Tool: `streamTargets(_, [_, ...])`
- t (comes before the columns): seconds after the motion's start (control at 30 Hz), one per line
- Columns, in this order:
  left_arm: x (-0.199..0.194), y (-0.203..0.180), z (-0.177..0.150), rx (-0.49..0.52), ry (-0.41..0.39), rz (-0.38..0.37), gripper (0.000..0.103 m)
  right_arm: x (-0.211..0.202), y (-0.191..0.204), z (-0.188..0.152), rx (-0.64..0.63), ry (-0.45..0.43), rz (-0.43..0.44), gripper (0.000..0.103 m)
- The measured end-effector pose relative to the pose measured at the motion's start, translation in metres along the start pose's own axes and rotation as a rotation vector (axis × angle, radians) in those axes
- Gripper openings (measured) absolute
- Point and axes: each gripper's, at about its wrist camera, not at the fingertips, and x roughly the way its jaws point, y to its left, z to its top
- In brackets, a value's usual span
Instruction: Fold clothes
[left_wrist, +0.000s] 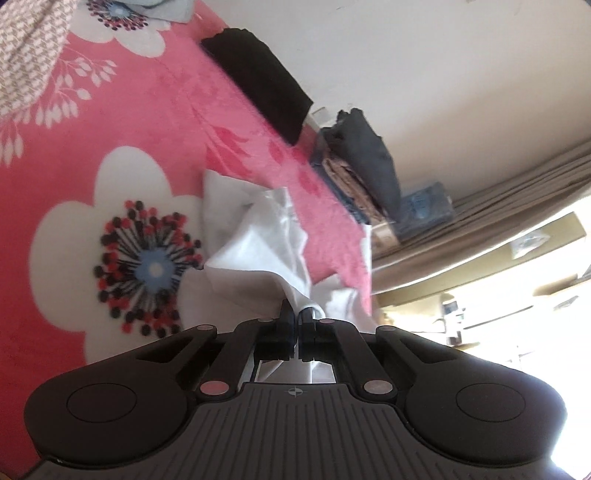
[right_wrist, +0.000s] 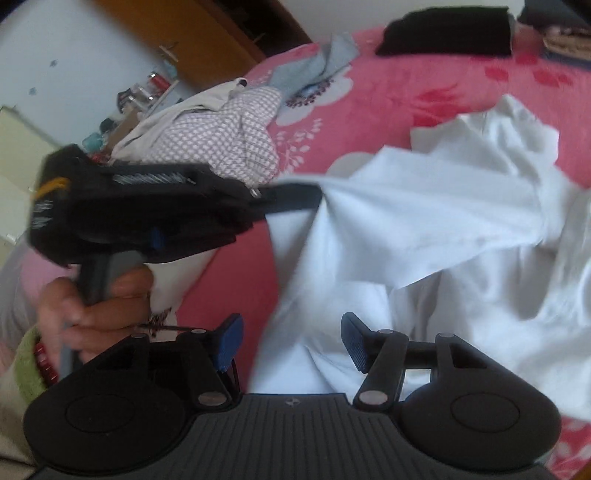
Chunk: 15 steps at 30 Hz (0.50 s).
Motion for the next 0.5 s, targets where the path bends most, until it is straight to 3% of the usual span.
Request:
streamTargets(0.07, [0.0, -0.001, 0.001, 0.008, -0.001, 0.002, 0.0, 0.004, 0.004, -0.001, -0.009, -0.018, -0.002, 0.059])
streamTargets(0.17, [0.003, 0.002, 0.001, 0.011, -0.009, 0.024, 0.0, 0.011, 0.009, -0.002, -0.024, -0.019, -0.036, 0.045])
streamTargets(0.33, [0.003, 0.011, 0.004, -0.032, -0.021, 0.033, 0.0, -0.007, 0.014, -0.01, -0.064, -0.088, -0.154, 0.045])
streamTargets(0.43, [0.005, 0.011, 0.007, -0.039, -0.021, 0.037, 0.0, -0.025, 0.016, -0.016, -0.059, -0.157, -0.131, 0.045])
streamTargets(0.5, [0.005, 0.01, 0.007, -0.039, -0.019, 0.039, 0.0, -0.027, 0.016, -0.022, -0.055, -0.142, -0.11, 0.045])
